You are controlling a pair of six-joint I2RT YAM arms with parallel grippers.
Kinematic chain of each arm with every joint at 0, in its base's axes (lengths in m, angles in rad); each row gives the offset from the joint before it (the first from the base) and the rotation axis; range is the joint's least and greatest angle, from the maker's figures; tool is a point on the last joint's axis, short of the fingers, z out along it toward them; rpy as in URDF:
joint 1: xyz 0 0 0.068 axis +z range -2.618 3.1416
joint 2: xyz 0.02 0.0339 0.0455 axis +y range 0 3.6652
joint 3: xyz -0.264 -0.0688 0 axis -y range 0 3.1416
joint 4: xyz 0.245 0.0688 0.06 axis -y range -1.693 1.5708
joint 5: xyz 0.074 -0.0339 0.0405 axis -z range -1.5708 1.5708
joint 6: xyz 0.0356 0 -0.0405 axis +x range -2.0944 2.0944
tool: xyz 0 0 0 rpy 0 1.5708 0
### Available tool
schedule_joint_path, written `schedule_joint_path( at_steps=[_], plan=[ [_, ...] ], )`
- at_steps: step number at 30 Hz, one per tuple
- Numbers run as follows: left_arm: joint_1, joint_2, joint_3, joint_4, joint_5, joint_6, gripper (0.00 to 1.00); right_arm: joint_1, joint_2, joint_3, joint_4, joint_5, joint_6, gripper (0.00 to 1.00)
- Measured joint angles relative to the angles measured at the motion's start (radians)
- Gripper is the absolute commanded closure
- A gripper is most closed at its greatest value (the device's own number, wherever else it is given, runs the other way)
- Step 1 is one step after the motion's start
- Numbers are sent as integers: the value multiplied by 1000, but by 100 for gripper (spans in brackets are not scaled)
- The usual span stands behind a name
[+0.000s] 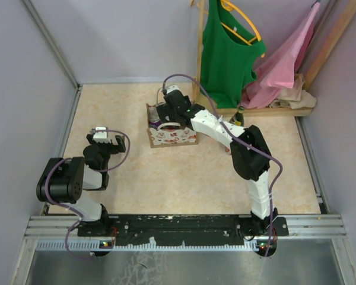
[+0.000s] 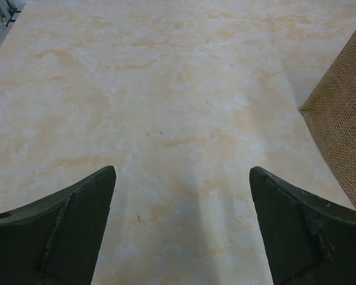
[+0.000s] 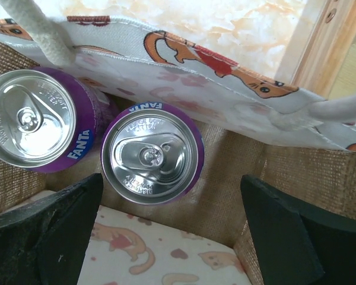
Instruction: Take the beverage out of the canvas bag
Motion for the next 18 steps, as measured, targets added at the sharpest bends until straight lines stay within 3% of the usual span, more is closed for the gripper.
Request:
schedule_joint_path(
  at_steps=[14, 17, 18],
  plan=[
    [0, 0, 0, 0, 0, 0, 0, 0, 103, 48, 23, 11, -25, 3],
    [0, 0, 0, 0, 0, 0, 0, 0, 122, 63, 21, 14, -27, 14],
    [0, 0, 0, 0, 0, 0, 0, 0, 125, 67, 22, 14, -28, 22]
  ],
)
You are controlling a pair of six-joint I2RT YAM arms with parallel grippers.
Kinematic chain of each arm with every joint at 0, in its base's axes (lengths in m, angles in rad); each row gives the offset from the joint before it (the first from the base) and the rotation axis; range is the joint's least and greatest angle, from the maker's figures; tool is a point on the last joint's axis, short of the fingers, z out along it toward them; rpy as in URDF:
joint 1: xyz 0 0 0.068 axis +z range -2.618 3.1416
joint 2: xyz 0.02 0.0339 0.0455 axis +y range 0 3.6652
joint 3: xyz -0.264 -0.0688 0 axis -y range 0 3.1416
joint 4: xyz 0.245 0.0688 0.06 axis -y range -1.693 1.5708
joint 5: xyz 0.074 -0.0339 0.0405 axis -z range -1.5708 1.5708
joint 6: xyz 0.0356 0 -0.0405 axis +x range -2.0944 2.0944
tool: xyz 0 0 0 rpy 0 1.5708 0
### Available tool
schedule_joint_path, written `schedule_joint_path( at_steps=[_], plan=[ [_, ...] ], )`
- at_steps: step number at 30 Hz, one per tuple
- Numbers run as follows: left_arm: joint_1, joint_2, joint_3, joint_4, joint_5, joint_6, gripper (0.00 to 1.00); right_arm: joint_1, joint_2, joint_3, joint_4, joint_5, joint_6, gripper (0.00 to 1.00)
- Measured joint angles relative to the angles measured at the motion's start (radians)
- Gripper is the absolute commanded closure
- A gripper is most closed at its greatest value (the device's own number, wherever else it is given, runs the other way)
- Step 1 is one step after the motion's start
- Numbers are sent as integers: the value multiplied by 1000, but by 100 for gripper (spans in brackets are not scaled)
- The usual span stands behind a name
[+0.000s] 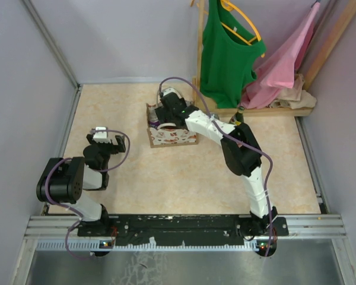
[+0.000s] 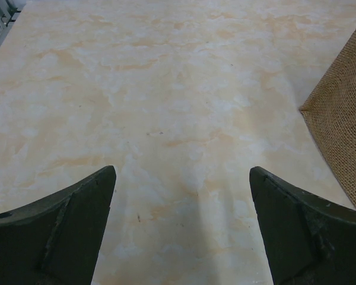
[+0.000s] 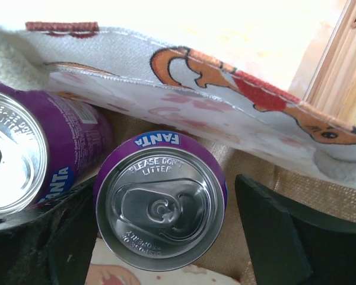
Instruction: Take the beverage out of the canvas bag
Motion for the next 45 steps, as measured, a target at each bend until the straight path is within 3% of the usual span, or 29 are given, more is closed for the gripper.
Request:
schedule_joint_path(
  at_steps=[4, 8, 26, 45],
  plan=[
    [0, 0, 0, 0, 0, 0, 0, 1, 8, 5, 10, 5, -5, 52],
    [0, 0, 0, 0, 0, 0, 0, 0, 10, 5, 16, 13, -6, 100],
    [0, 0, 0, 0, 0, 0, 0, 0, -29, 5, -26, 14, -39, 100],
    [0, 0, 0, 0, 0, 0, 0, 0, -512, -31, 42, 61, -86, 100]
  ],
)
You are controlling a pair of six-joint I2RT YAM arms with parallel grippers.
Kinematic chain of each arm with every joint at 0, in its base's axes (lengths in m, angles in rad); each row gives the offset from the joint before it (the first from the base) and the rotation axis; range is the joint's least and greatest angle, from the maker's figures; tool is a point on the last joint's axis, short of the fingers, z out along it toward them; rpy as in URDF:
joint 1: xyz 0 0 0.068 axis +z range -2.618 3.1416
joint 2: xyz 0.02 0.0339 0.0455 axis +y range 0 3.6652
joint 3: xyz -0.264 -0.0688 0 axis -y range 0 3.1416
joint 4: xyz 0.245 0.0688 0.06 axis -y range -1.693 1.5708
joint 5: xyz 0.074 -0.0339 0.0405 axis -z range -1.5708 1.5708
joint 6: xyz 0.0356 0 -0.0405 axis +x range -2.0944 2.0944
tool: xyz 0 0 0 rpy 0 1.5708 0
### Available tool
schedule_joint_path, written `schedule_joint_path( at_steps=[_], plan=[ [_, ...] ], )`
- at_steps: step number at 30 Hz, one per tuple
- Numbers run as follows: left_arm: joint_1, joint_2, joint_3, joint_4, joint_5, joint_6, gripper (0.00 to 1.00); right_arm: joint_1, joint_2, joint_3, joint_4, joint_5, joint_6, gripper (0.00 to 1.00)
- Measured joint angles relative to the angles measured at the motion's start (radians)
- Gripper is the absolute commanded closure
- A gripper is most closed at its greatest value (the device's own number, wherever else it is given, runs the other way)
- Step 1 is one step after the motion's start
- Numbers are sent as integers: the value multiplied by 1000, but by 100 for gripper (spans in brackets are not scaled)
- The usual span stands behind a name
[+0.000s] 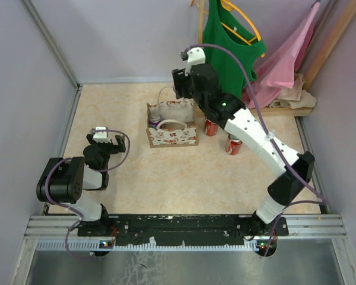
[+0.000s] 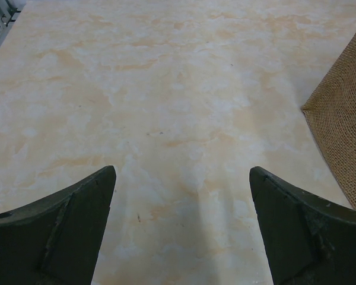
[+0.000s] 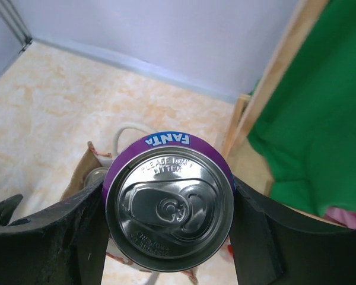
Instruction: Take the beverage out of the canvas bag
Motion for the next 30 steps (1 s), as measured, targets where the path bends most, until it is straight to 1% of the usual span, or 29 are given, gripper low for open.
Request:
schedule_joint_path(
  at_steps=[2, 9, 13, 20, 25, 30],
  plan=[
    [0, 0, 0, 0, 0, 0, 0, 0, -47, -18, 2, 36, -8, 100],
    [0, 0, 0, 0, 0, 0, 0, -2, -183, -112, -32, 245, -23, 100],
    [0, 0, 0, 0, 0, 0, 0, -21, -208, -176, -91, 295, 15, 100],
    [0, 0, 0, 0, 0, 0, 0, -117, -225, -369, -169, 234, 127, 100],
    [0, 0, 0, 0, 0, 0, 0, -124, -226, -494, -201, 170, 181, 100],
    [0, 0, 0, 0, 0, 0, 0, -121, -227, -582, -197, 123, 215, 100]
  ],
)
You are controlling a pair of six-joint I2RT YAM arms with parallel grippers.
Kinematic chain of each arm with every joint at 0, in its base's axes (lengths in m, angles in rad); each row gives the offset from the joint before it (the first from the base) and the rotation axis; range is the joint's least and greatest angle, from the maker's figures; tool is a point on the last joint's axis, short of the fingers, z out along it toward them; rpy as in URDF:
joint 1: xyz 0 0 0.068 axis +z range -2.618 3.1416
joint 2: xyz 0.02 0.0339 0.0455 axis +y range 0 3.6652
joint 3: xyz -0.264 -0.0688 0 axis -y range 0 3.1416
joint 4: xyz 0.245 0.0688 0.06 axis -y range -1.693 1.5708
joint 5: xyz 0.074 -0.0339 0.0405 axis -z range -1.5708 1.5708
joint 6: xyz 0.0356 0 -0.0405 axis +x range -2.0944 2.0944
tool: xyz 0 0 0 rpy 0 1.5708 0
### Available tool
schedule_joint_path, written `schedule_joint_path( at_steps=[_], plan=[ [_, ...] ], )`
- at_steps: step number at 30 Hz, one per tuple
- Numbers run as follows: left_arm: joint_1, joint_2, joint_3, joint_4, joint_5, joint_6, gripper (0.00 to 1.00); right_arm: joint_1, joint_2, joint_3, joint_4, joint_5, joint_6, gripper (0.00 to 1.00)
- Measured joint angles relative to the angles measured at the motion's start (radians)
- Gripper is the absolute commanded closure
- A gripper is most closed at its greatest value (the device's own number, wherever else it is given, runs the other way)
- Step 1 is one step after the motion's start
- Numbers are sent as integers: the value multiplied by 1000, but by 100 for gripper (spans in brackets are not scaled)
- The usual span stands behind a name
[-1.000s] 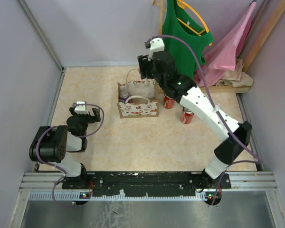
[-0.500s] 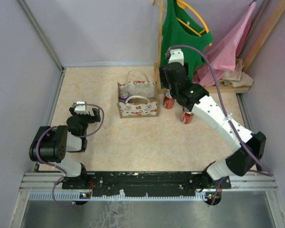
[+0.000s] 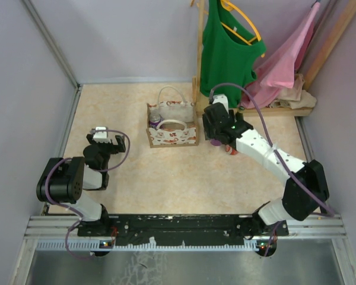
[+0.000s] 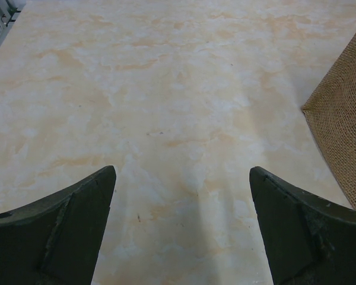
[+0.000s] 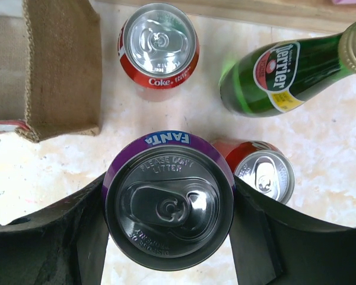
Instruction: Take the beverage out of the canvas bag
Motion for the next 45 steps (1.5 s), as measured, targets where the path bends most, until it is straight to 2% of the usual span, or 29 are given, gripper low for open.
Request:
schedule_joint_path(
  at_steps=[6, 20, 24, 27, 28, 30, 31, 34, 38, 45],
  plan=[
    [0, 0, 0, 0, 0, 0, 0, 0, 0, -34, 24, -11, 16, 100],
    [0, 0, 0, 0, 0, 0, 0, 0, 69, -178, 216, -53, 42, 100],
    [0, 0, 0, 0, 0, 0, 0, 0, 98, -178, 233, -52, 43, 95],
    [0, 0, 0, 0, 0, 0, 0, 0, 107, -188, 254, -52, 48, 82],
    [0, 0, 0, 0, 0, 0, 0, 0, 110, -193, 263, -52, 50, 72],
    [0, 0, 0, 0, 0, 0, 0, 0, 118, -196, 274, -50, 50, 43],
    [0, 0, 0, 0, 0, 0, 0, 0, 121, -196, 275, -49, 51, 31],
    [0, 0, 0, 0, 0, 0, 0, 0, 127, -196, 279, -42, 57, 14],
    [0, 0, 0, 0, 0, 0, 0, 0, 127, -196, 303, -21, 58, 6],
    [0, 0, 0, 0, 0, 0, 0, 0, 120, -193, 307, -7, 53, 9]
  ],
)
